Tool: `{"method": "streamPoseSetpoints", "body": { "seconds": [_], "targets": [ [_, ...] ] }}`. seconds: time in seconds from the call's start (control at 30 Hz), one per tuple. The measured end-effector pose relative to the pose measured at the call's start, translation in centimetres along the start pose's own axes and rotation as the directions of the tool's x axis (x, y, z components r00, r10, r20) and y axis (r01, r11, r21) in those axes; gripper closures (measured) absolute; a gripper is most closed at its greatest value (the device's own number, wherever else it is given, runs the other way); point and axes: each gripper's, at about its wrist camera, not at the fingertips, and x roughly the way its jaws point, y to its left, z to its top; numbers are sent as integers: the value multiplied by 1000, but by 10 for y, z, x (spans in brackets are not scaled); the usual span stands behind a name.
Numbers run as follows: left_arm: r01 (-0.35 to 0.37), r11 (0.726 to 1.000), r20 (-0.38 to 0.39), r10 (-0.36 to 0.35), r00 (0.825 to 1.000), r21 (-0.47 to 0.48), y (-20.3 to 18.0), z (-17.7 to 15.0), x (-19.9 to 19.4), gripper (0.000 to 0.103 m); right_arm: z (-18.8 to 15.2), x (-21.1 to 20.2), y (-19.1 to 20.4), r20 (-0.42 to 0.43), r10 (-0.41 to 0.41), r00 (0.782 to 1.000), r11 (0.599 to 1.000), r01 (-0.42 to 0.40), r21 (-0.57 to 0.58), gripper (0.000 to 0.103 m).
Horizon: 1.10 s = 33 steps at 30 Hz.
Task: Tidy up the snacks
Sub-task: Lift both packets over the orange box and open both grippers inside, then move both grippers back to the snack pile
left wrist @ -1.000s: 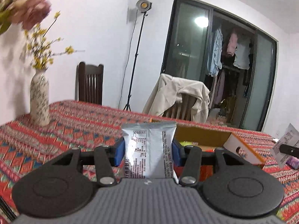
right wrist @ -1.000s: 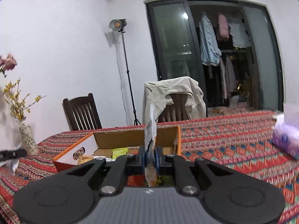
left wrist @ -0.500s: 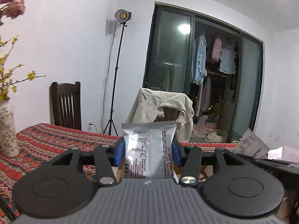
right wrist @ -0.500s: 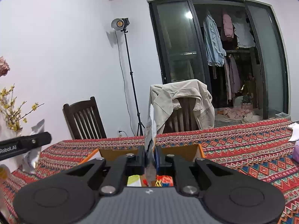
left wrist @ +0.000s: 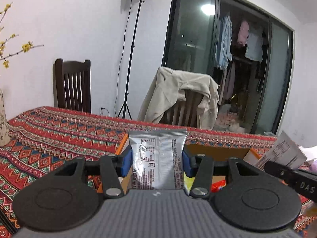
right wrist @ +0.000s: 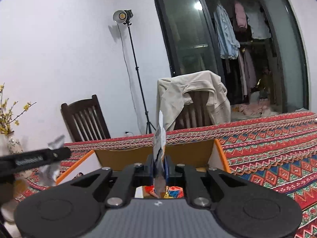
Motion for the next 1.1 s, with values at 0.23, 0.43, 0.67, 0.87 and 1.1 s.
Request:
{"method": "streamPoseSetpoints", "body": {
  "seconds": [0.23, 0.43, 0.67, 0.87, 1.1],
  "targets": [
    [-33, 999, -3, 34, 999, 26, -2, -10, 1, 23, -6, 5, 4, -36, -44, 998, 999, 43, -28, 89],
    [-51, 999, 56, 51, 997, 2, 2, -12, -9, 0, -9, -1, 5, -18, -70, 997, 997, 69, -38, 3],
    [-78, 997, 38, 78, 996, 4, 2, -8, -7, 0, -9, -9, 9, 8, -66, 998, 996, 66, -56, 0],
    [-64, 998, 56, 63, 996, 17, -5, -7, -19, 0, -8, -11, 8, 7, -73, 997, 996, 73, -42, 0],
    [-60, 998, 79, 58, 995, 17, -7, -8, -26, 0, -8, -16, 10, 19, -73, 997, 996, 74, -49, 0]
  ]
}}
